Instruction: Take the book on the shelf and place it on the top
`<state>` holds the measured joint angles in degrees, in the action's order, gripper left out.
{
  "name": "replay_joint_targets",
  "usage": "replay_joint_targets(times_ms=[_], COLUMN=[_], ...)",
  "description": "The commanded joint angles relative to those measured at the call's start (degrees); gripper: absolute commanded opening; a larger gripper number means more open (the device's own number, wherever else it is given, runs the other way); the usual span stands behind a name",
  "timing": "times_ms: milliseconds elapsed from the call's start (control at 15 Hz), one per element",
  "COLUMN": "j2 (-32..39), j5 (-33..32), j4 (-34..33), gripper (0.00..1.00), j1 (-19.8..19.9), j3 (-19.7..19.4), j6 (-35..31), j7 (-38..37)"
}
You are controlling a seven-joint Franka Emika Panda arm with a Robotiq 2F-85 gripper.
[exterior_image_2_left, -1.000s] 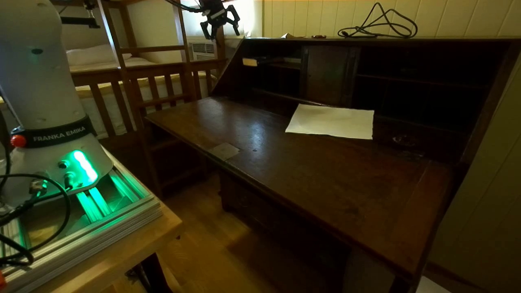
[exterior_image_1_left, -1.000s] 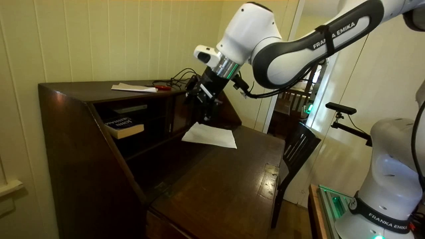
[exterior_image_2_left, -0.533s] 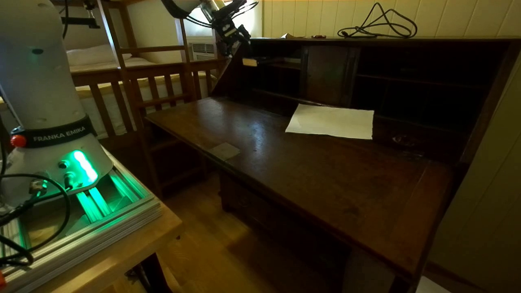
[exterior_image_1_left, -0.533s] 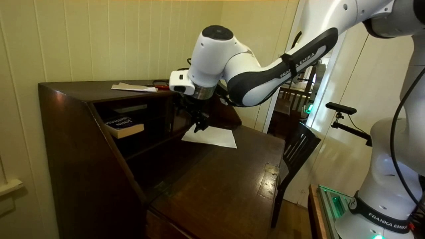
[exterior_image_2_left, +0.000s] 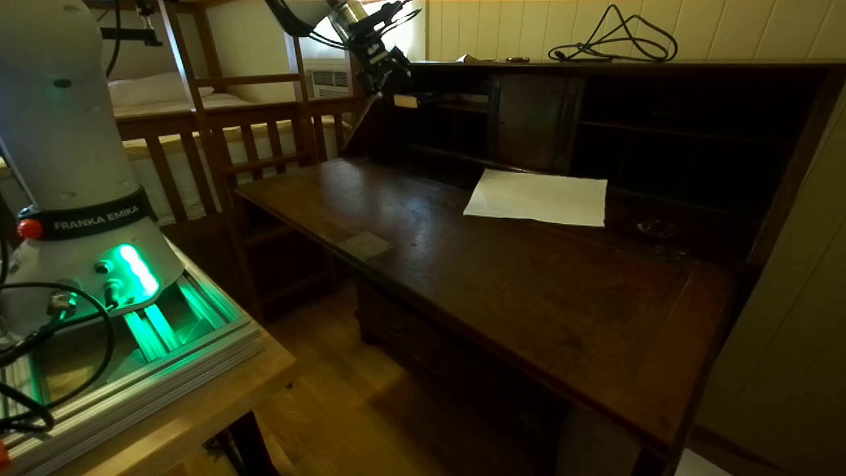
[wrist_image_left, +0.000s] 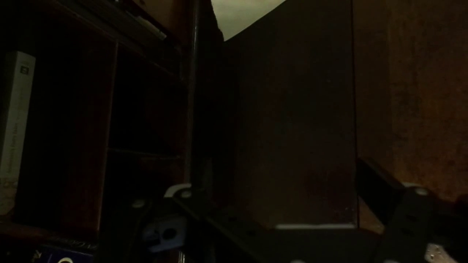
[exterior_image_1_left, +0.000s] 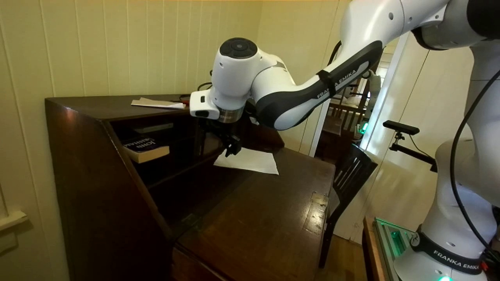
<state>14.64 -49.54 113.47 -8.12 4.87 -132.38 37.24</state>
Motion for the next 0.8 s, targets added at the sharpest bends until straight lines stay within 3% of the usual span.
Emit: replay_joint_targets(times_ms=[0,133,333,533,733], j2=[1.22,1.77,1.99,2.79,5.01], j5=[-6.59,-11.83,-21.13,-26.57,-24.7], j4=[-0.32,-0.56,-0.46,-0.28,-1.39], gripper=[1.0,1.0,1.0,1.0,1.0], j1=[-1.0,-2.26,-4.96,-6.47,-7.74], j3=[0.49,0.54,0.36,1.2,2.76], j6=[-5.62,-9.66,-7.5,-1.46,8.59], j7=[-8.75,-18.05,-30.62,-37.15,-36.95])
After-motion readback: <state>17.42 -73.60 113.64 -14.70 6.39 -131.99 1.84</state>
